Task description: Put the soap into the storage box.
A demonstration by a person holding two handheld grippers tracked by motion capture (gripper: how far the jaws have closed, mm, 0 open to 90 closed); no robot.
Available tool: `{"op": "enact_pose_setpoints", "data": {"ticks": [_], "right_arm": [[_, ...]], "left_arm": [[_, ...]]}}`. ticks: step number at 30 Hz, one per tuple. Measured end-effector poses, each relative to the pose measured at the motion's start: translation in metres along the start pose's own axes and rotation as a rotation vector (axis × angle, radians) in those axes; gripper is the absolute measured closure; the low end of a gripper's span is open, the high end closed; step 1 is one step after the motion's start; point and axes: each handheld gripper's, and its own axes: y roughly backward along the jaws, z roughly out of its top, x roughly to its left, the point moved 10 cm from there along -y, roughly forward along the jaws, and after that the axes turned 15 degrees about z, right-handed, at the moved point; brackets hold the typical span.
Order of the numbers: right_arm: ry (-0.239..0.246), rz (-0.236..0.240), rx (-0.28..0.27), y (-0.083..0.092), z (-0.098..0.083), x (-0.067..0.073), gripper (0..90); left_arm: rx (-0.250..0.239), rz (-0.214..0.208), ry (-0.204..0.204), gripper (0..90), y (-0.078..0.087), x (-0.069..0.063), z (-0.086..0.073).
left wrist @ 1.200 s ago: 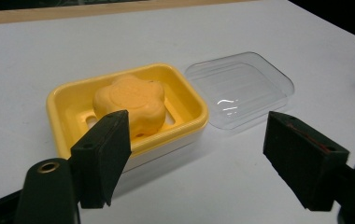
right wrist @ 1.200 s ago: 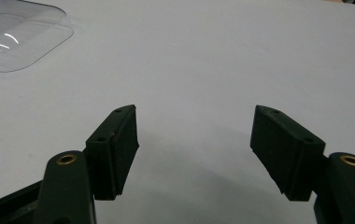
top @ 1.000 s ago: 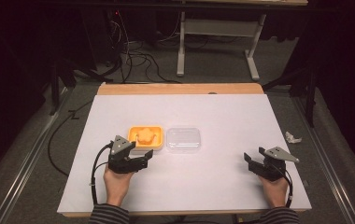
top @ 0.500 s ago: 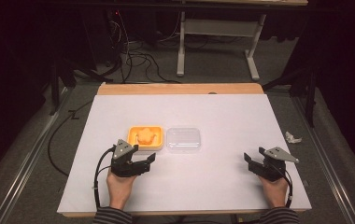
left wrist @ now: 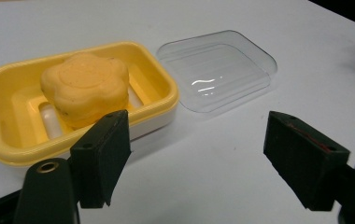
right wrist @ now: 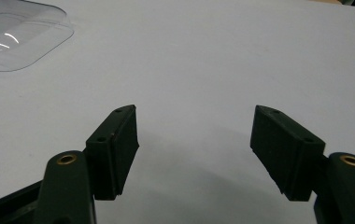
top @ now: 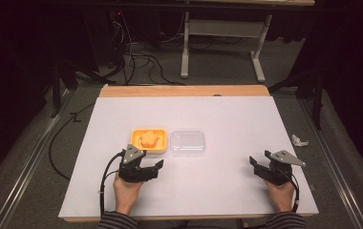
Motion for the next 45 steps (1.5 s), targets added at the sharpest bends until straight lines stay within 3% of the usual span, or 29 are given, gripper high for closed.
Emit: {"op": "enact_pose_setpoints", "data": {"ticks": [10, 15, 23, 45], "right_arm": [[0.003, 0.001, -0.001, 0.000, 0.000, 0.000, 32.7], [0.001, -0.001, -0.005, 0.000, 0.000, 0.000, 32.7], [0.002, 0.001, -0.007, 0.000, 0.000, 0.000, 32.7], [0.003, -0.002, 0.002, 0.000, 0.000, 0.000, 32.7]], "left_arm": [[0.013, -0.002, -0.013, 23.3, -0.007, -0.001, -0.003], [0.026, 0.018, -0.059, 23.2, -0.011, -0.004, -0.008], [0.029, -0.005, -0.079, 23.0, -0.016, -0.011, -0.011], [0.057, -0.003, -0.133, 23.1, -0.029, -0.023, -0.022]]}}
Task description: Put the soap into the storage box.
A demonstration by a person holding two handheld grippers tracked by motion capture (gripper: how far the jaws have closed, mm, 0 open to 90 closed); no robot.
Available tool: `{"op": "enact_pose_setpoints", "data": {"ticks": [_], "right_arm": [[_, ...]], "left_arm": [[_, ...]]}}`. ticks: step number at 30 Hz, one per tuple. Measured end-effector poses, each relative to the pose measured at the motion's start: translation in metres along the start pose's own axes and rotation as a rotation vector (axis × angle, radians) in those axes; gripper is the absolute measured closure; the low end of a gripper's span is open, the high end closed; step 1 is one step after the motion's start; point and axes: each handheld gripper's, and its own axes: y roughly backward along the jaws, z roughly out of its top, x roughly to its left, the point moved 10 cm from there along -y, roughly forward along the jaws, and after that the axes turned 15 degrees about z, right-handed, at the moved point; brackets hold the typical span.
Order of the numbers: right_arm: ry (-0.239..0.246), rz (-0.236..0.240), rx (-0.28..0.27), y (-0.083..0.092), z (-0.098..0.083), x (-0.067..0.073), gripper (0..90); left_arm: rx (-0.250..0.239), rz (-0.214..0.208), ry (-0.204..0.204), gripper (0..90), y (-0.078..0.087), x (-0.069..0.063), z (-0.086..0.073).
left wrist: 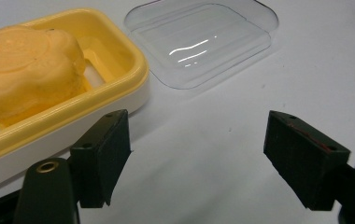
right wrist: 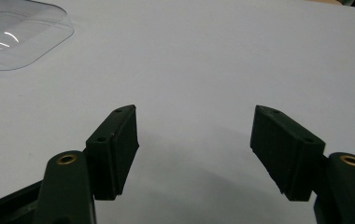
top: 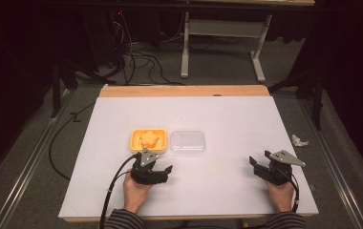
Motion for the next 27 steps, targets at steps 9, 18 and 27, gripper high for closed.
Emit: {"op": "enact_pose_setpoints", "data": {"ticks": [9, 18, 27], "right_arm": [[0.000, 0.000, -0.002, 0.0001, 0.0001, 0.0000, 32.7], [0.006, 0.000, -0.003, 0.0002, 0.0004, 0.0000, 32.7], [0.008, 0.000, -0.002, 0.0001, 0.0003, 0.0000, 32.6]], "left_arm": [[-0.007, 0.001, -0.013, 23.1, -0.0041, -0.0043, -0.0014], [-0.003, 0.004, -0.037, 22.8, -0.0088, -0.0101, -0.0052], [-0.042, 0.017, -0.003, 22.8, -0.0055, -0.0060, -0.0032]]}}
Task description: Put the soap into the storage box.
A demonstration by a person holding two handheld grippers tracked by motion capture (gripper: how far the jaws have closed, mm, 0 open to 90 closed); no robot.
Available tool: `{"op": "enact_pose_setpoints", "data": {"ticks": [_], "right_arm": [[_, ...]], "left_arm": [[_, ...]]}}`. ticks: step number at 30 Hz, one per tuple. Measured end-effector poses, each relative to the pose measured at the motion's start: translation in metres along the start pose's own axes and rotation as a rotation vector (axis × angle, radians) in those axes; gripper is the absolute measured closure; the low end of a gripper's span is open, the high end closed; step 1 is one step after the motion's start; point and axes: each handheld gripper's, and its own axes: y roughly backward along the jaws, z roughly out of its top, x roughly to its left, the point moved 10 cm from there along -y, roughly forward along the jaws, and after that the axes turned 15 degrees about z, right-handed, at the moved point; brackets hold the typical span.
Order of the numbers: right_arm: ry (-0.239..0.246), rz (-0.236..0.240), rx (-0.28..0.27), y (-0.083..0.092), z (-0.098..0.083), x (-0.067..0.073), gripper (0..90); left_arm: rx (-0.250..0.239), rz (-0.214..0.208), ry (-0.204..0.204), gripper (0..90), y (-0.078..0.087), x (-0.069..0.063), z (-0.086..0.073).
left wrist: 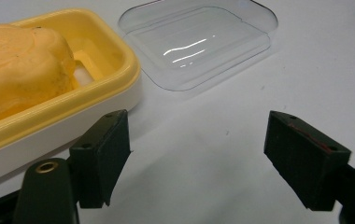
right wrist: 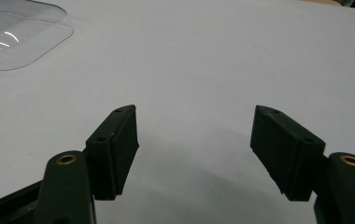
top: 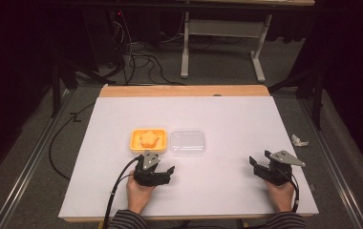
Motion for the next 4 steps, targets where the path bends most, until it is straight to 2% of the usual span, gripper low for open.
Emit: {"op": "enact_pose_setpoints", "data": {"ticks": [4], "right_arm": [[0.001, 0.002, -0.001, -0.0001, 0.0001, 0.0001, 32.6]], "left_arm": [[0.005, 0.000, 0.010, 22.8, -0.0008, 0.0005, -0.0002]]}}
